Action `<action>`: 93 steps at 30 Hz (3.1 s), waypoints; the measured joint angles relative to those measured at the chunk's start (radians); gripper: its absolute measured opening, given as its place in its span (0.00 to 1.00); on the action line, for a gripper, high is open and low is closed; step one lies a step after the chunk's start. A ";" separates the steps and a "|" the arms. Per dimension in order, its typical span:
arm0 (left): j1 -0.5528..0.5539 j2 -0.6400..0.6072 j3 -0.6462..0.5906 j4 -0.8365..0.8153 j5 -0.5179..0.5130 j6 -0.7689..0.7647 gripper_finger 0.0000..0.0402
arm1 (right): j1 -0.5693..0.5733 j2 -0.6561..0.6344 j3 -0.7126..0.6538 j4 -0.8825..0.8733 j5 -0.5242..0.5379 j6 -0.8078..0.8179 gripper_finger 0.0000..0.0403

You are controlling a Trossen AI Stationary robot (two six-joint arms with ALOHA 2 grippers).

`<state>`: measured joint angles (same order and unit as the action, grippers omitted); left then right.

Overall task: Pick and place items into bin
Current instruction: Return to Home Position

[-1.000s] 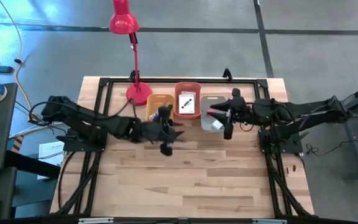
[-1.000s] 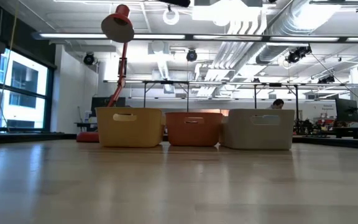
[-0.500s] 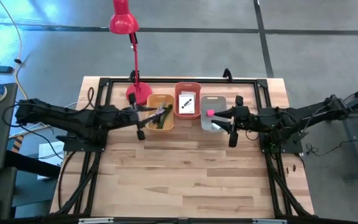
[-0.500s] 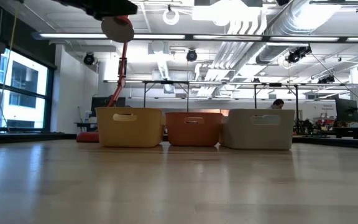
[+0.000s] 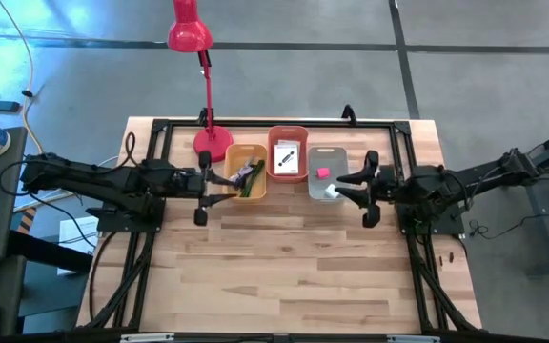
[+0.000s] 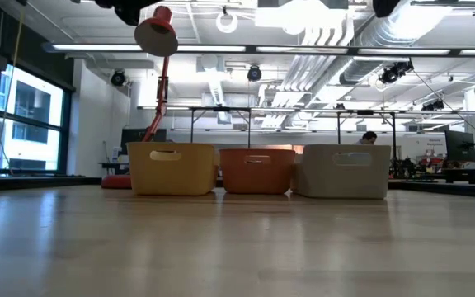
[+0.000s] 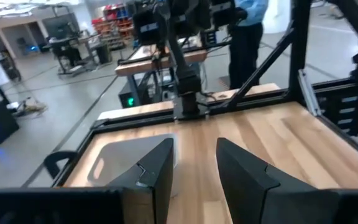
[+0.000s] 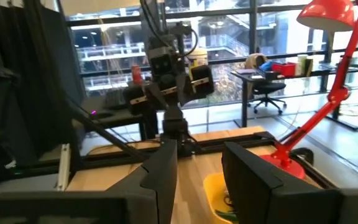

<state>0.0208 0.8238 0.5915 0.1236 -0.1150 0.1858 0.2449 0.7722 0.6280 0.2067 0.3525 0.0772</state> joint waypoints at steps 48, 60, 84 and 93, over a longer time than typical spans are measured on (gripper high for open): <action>-0.041 -0.795 -0.575 0.262 -0.142 -0.056 0.28 | 0.160 -0.544 -0.616 0.376 0.227 0.103 0.29; -0.041 -0.803 -0.575 0.205 -0.135 -0.043 0.28 | -0.086 -0.771 -0.618 0.081 -0.075 0.262 0.29; -0.041 -0.817 -0.582 0.101 -0.086 0.003 0.28 | -0.093 -0.771 -0.619 -0.116 0.052 0.281 0.29; -0.041 -0.817 -0.582 -0.083 -0.109 0.080 0.28 | -0.094 -0.725 -0.619 -0.127 0.152 0.052 0.29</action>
<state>-0.0200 0.0070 0.0097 0.0410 -0.2244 0.2661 0.1509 0.0473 0.0093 0.0795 0.5045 0.1290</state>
